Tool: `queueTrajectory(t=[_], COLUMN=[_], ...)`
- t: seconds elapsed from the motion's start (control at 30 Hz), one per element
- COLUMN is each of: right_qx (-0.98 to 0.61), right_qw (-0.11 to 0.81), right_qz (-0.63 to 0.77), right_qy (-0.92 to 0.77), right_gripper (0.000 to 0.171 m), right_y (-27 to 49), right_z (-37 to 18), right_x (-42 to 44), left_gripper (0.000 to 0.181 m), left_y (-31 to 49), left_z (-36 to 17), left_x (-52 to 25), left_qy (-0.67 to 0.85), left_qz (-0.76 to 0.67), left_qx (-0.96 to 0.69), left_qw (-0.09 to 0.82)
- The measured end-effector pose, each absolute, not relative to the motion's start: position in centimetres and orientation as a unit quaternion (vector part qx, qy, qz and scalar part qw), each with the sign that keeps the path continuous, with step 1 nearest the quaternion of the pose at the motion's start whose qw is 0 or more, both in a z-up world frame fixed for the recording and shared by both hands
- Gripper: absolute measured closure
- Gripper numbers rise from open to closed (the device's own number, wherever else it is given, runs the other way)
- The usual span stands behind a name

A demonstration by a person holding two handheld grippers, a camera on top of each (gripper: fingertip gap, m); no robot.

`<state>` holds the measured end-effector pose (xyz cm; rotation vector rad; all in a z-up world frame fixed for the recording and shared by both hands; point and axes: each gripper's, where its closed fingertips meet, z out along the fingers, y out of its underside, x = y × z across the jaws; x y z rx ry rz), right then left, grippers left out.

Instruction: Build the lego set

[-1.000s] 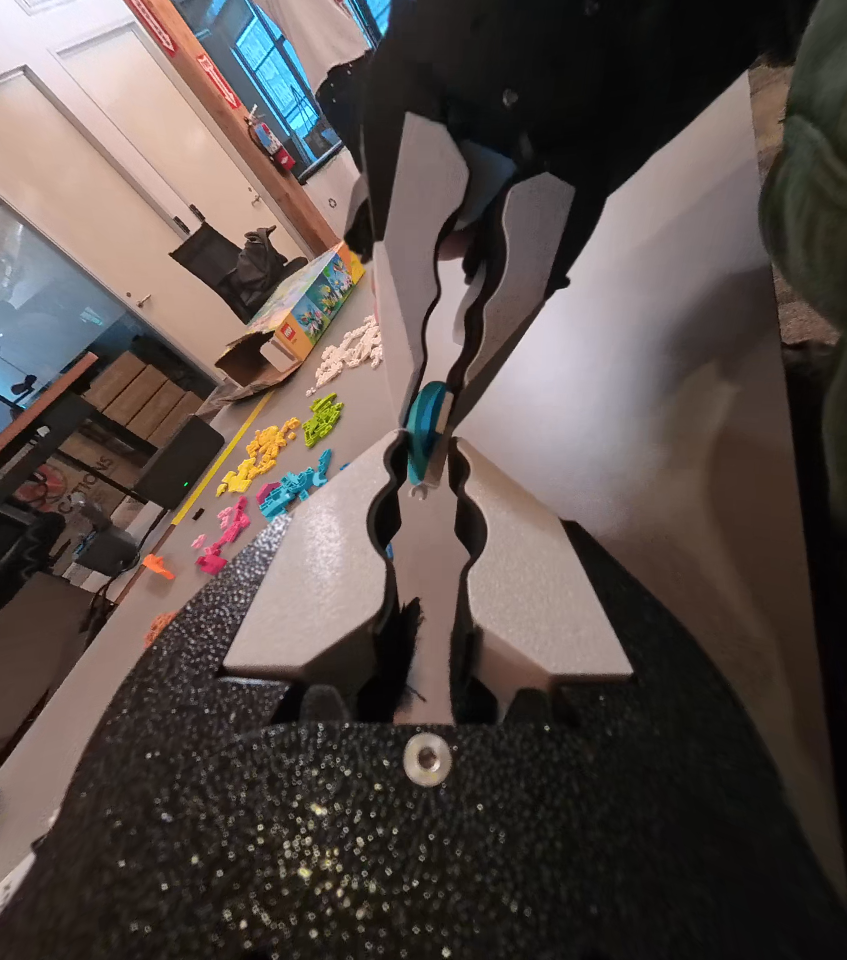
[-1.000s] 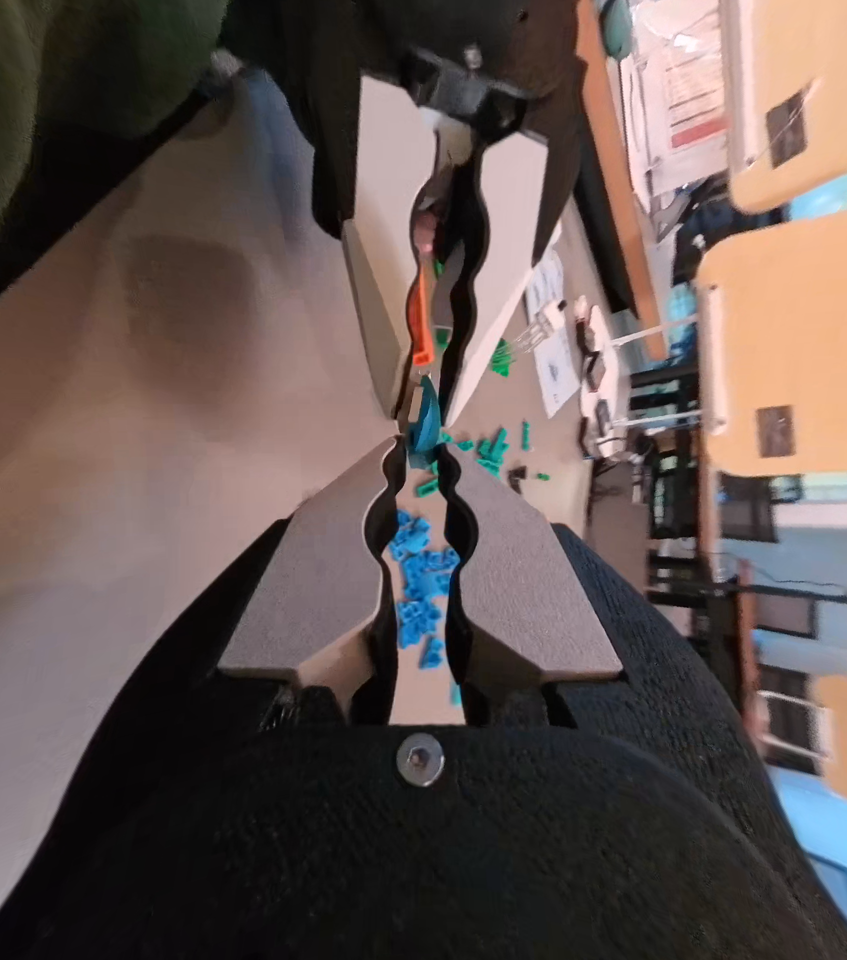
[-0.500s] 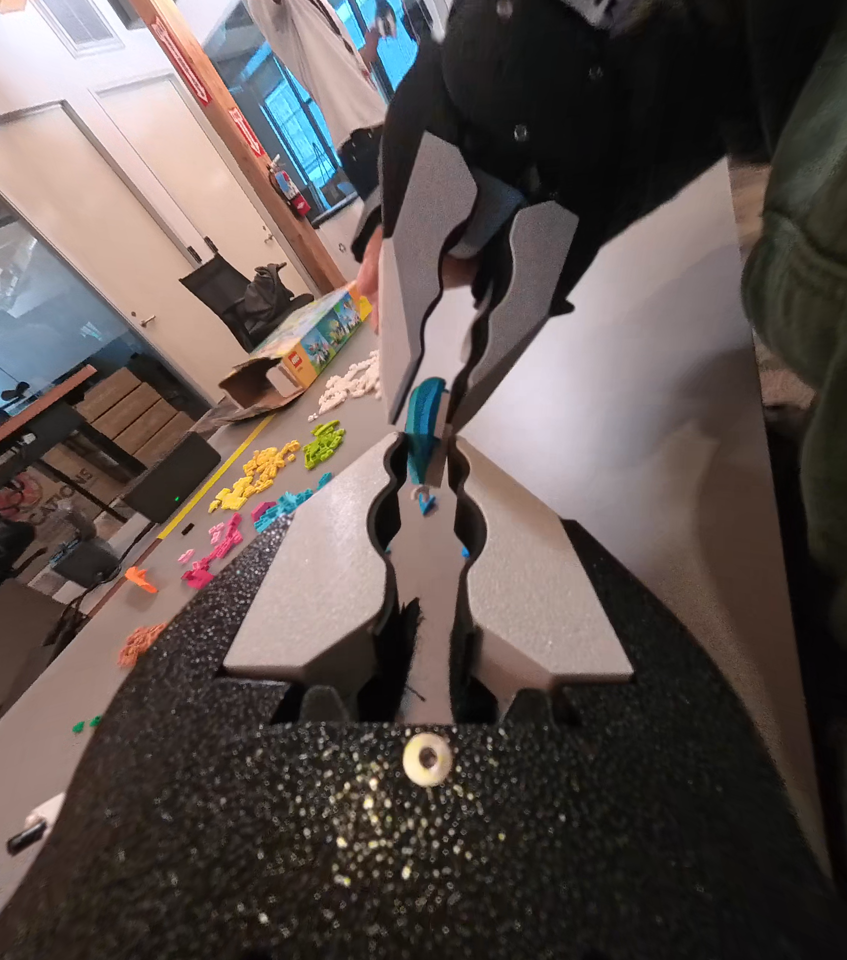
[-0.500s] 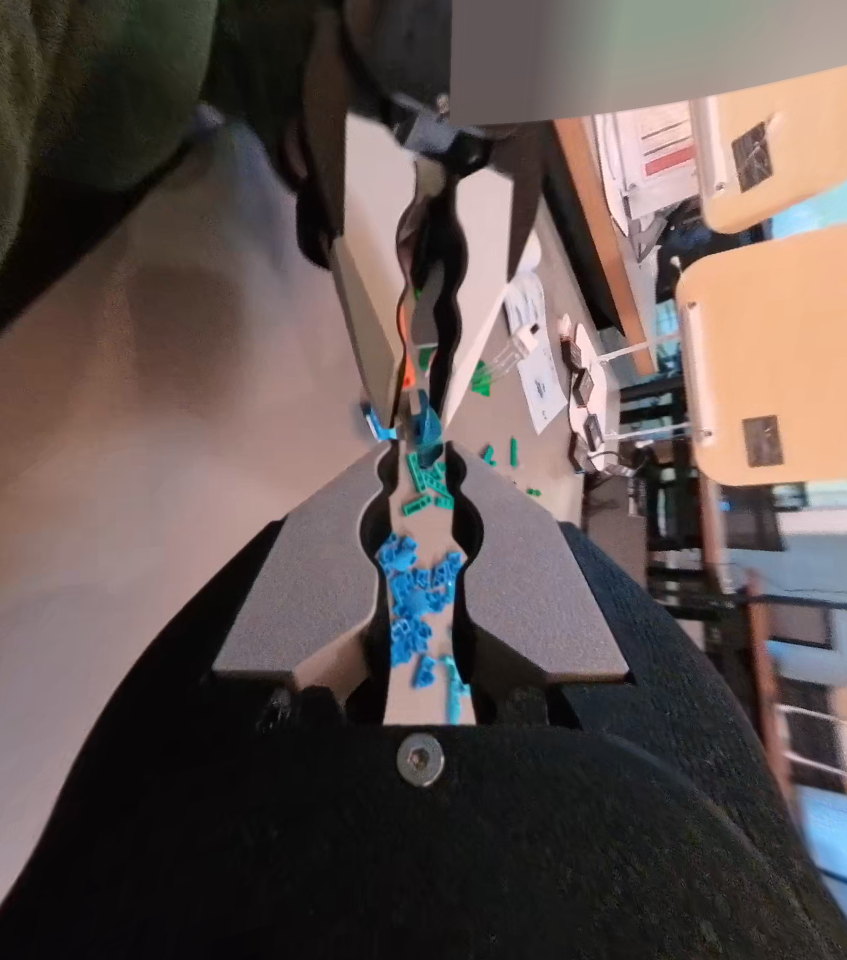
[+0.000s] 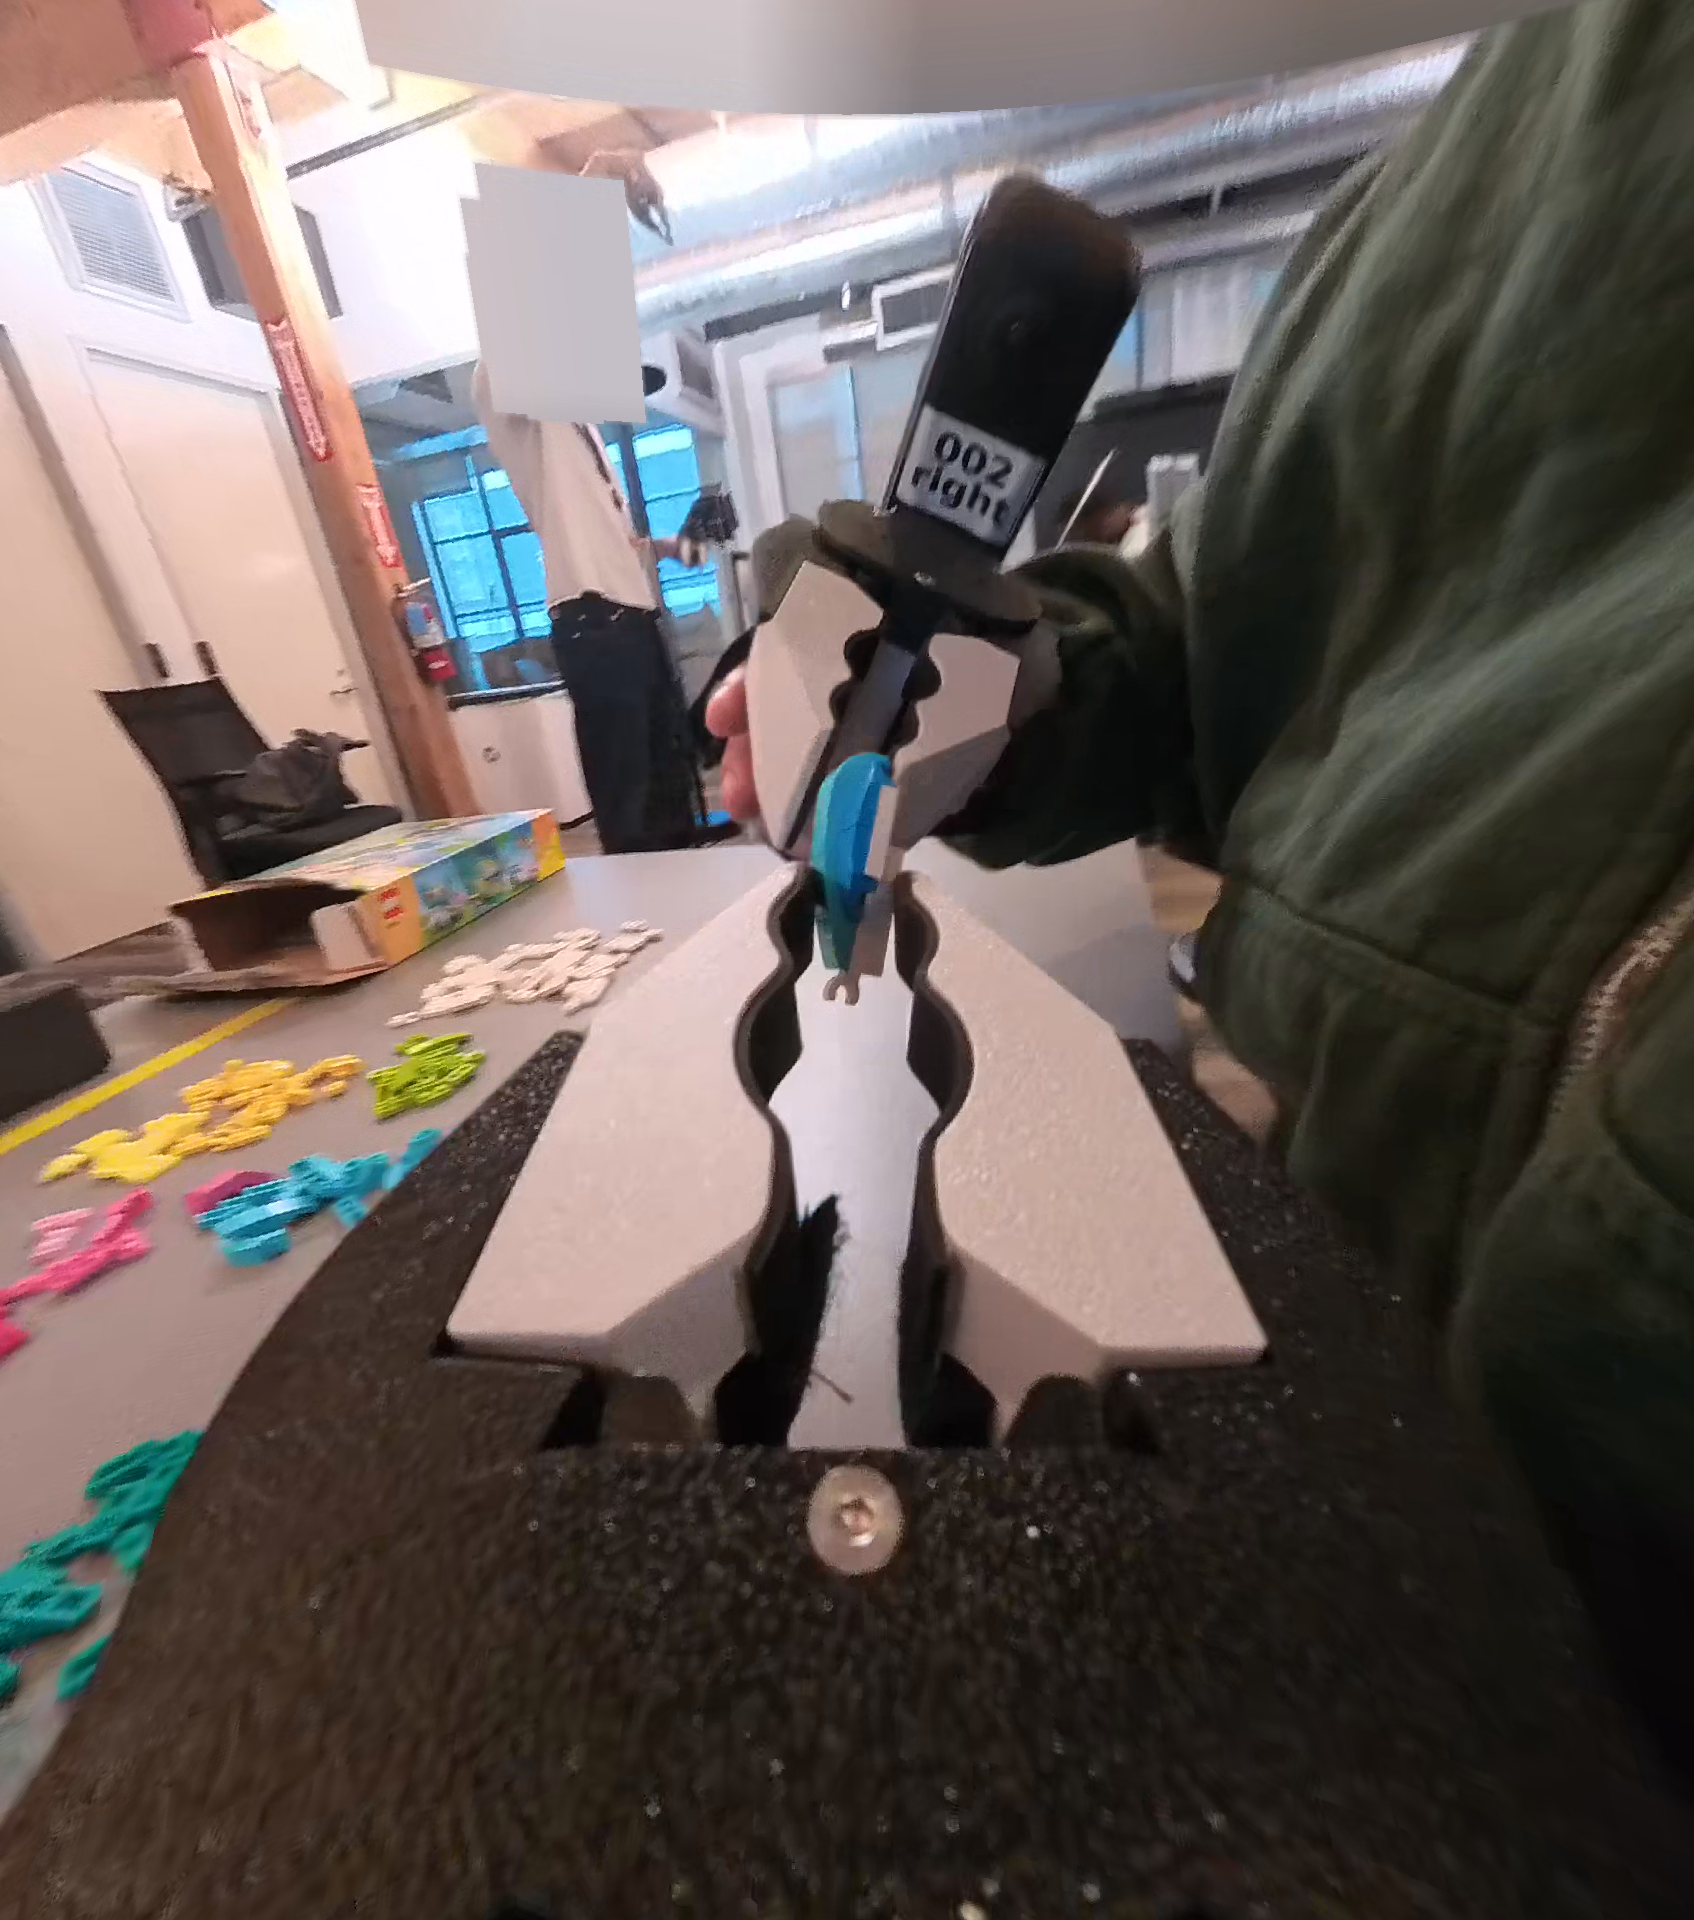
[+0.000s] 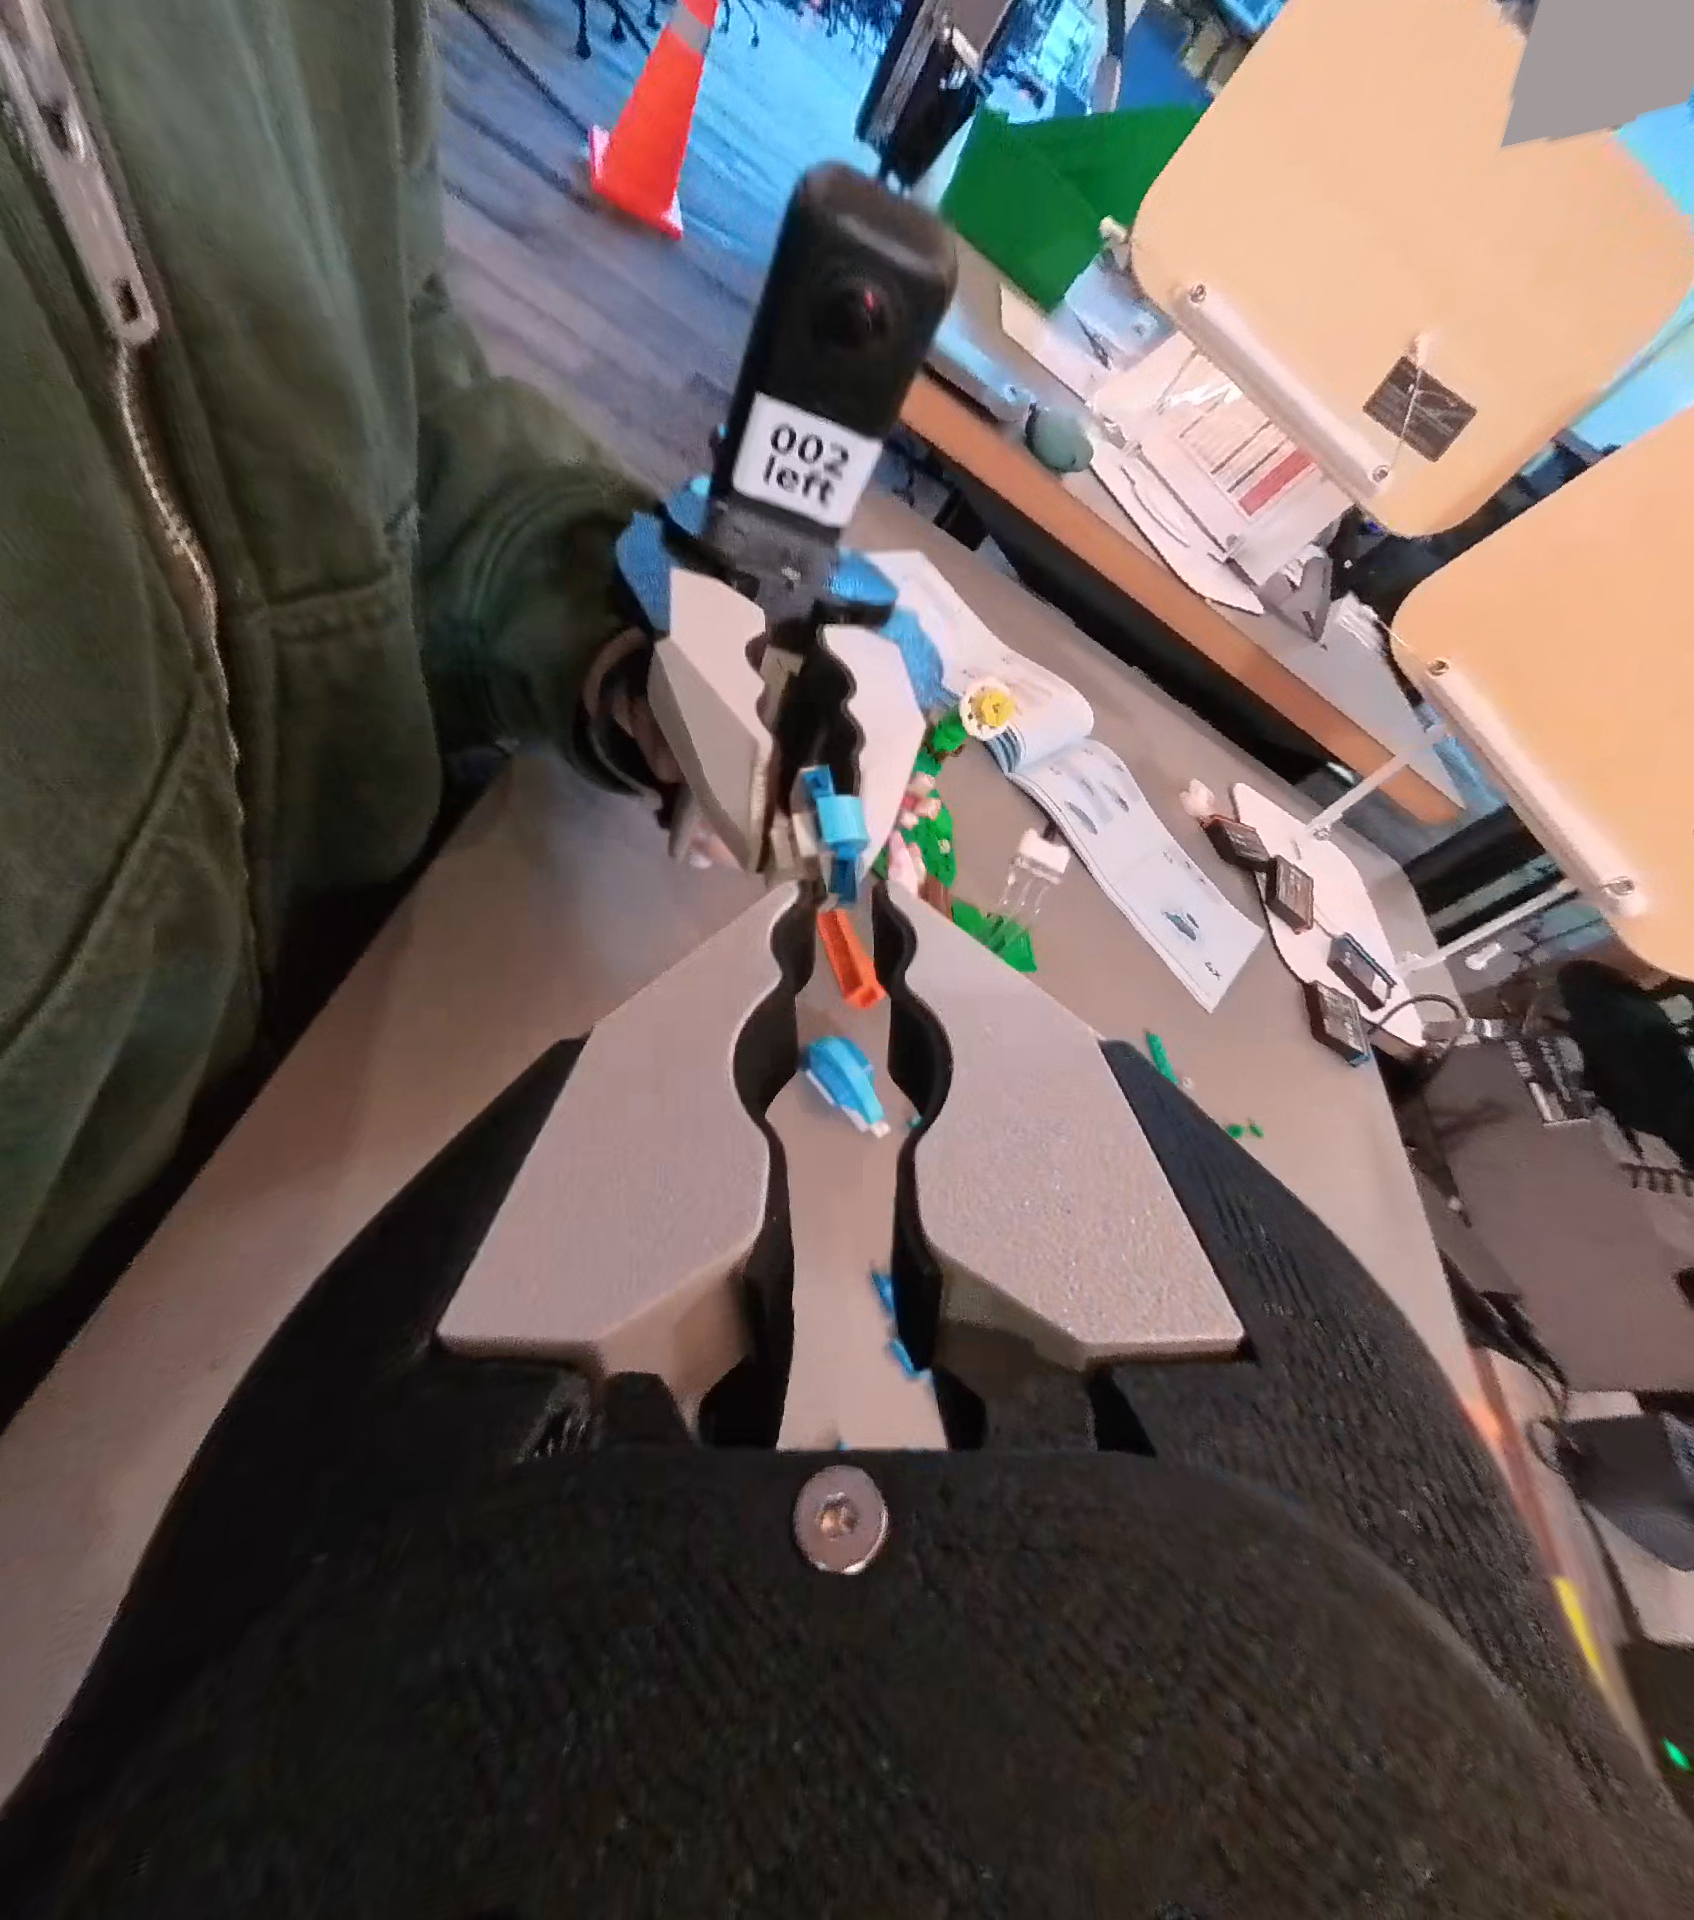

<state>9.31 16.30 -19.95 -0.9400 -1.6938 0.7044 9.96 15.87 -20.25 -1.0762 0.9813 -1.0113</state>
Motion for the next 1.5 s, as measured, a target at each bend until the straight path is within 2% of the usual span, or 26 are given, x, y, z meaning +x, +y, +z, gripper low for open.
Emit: queueTrajectory(t=[0.23,0.47,1.03,1.5], right_qx=[-0.400,-0.421,-0.435,-0.428], right_qw=[0.507,0.490,0.462,0.509], right_qz=[0.371,0.427,0.444,0.461], right_qy=[-0.668,-0.633,-0.632,-0.587], right_gripper=[0.165,0.165,0.168,0.165], right_y=[15.7,15.8,15.9,16.4], right_z=[-17.9,-17.3,-17.5,-17.7], right_x=[8.3,7.6,7.6,7.6], left_gripper=[0.170,0.170,0.170,0.170], left_y=[15.4,15.4,15.5,16.1], left_z=[-18.4,-17.9,-18.1,-18.1], left_x=[8.9,8.4,8.5,8.3], left_qy=[0.350,0.309,0.293,0.281], left_qz=[-0.594,-0.662,-0.691,-0.697], left_qx=[-0.434,-0.414,-0.418,-0.421], left_qw=[0.580,0.543,0.512,0.507])
